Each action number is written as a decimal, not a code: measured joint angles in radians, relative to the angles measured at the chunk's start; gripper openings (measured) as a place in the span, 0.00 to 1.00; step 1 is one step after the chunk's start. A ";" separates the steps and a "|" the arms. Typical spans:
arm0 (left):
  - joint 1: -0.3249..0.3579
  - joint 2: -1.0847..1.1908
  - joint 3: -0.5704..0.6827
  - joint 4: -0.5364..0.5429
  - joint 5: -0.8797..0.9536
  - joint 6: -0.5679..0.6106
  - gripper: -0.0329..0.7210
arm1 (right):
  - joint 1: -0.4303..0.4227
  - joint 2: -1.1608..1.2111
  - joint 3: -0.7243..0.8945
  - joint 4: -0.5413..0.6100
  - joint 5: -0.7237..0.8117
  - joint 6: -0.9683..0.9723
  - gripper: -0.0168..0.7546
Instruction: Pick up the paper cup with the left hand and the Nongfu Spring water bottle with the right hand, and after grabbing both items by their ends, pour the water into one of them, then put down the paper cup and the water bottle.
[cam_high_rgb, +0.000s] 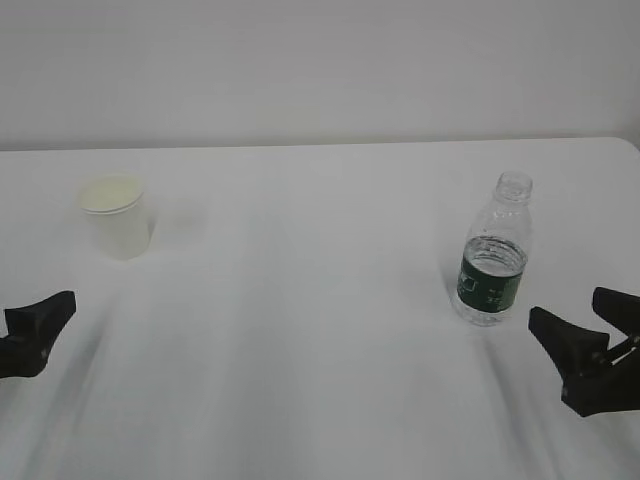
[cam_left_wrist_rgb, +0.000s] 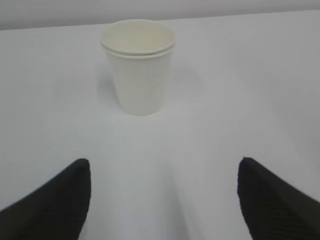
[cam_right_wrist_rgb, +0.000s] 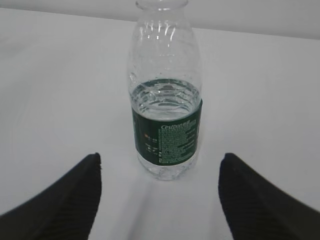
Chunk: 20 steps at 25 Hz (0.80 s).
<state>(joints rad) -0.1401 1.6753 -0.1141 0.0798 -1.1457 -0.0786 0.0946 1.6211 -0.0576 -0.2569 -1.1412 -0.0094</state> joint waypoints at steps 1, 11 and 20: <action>0.000 0.000 -0.005 -0.001 0.000 0.000 0.95 | 0.000 0.000 0.000 0.000 0.000 0.000 0.76; 0.000 0.002 -0.023 0.001 0.000 0.000 0.92 | 0.000 0.159 -0.068 0.000 -0.004 -0.002 0.88; 0.000 0.002 -0.023 0.003 0.000 0.000 0.88 | 0.000 0.245 -0.159 0.000 -0.006 -0.002 0.88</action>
<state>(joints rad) -0.1401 1.6769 -0.1374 0.0831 -1.1457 -0.0786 0.0946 1.8664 -0.2169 -0.2569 -1.1469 -0.0115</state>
